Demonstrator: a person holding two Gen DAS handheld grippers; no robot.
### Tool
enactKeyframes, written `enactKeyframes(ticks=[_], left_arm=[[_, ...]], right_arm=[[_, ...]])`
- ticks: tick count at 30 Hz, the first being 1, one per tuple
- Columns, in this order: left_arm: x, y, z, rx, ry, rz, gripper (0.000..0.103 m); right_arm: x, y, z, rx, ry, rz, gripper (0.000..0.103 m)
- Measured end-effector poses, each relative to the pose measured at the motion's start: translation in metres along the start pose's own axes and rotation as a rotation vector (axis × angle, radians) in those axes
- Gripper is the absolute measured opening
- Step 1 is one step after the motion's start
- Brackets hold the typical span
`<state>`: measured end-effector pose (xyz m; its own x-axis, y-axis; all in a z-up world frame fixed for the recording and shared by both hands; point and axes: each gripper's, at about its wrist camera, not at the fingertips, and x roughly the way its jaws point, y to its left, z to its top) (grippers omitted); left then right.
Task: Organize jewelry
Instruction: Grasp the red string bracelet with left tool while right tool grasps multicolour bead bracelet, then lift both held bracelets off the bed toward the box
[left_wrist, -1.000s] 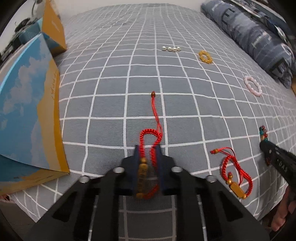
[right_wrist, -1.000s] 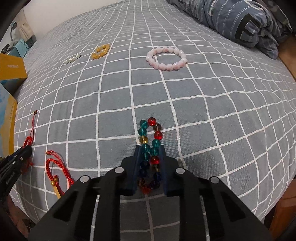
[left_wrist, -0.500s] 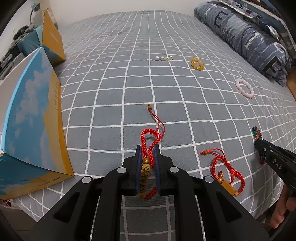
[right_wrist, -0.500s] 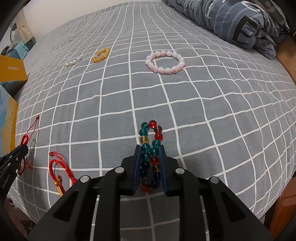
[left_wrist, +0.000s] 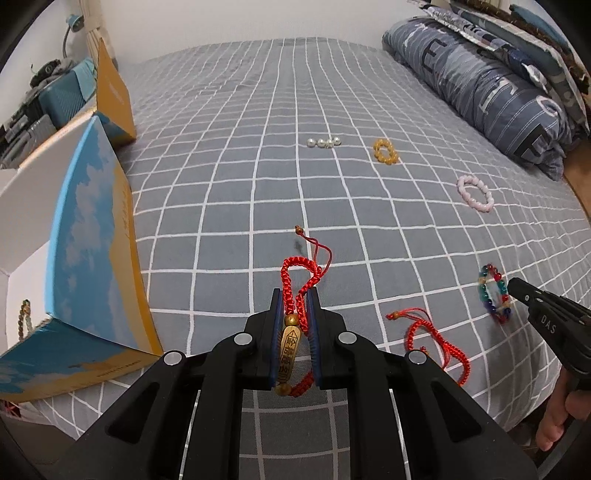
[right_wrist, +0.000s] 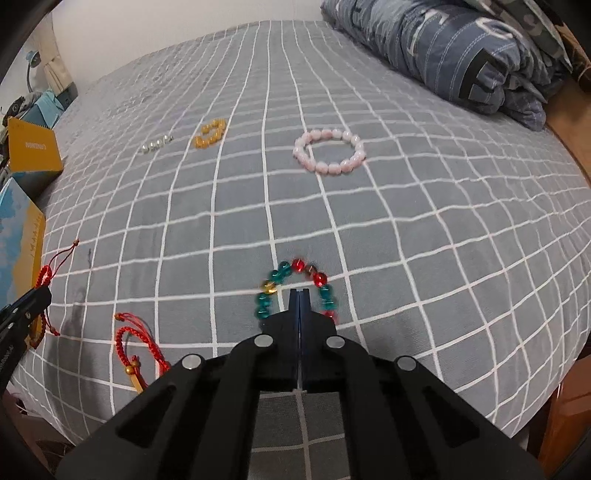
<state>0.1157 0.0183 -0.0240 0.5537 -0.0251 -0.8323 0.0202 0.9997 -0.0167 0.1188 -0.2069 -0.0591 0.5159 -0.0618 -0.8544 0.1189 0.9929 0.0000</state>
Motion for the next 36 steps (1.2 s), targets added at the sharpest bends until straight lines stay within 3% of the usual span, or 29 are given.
enactKeyframes(ticks=[9,12,15,16,25,28,36], left_arm=[[-0.013,0.001,0.003,0.006,-0.029,-0.008,0.012],[-0.013,0.001,0.003,0.009,-0.03,-0.008,0.012],[-0.01,0.0,0.002,0.012,-0.02,-0.003,0.012],[-0.008,0.0,0.002,0.012,-0.017,-0.001,0.012],[-0.005,0.001,0.003,0.01,-0.012,0.004,0.012],[-0.005,0.002,0.003,0.011,-0.012,0.004,0.012],[-0.009,0.003,0.004,0.006,-0.02,0.002,0.012]], right_arm=[[-0.012,0.001,0.005,0.002,-0.034,0.012,0.0],[-0.004,-0.002,0.005,0.006,0.002,0.02,0.004],[0.006,-0.006,0.004,0.022,0.021,0.013,0.035],[0.008,-0.007,0.004,0.024,0.021,0.008,0.036],[0.04,-0.017,0.001,0.078,0.09,-0.015,0.035],[0.04,-0.014,0.003,0.053,0.085,-0.025,0.01],[0.017,-0.013,0.007,0.057,0.02,-0.008,0.009]])
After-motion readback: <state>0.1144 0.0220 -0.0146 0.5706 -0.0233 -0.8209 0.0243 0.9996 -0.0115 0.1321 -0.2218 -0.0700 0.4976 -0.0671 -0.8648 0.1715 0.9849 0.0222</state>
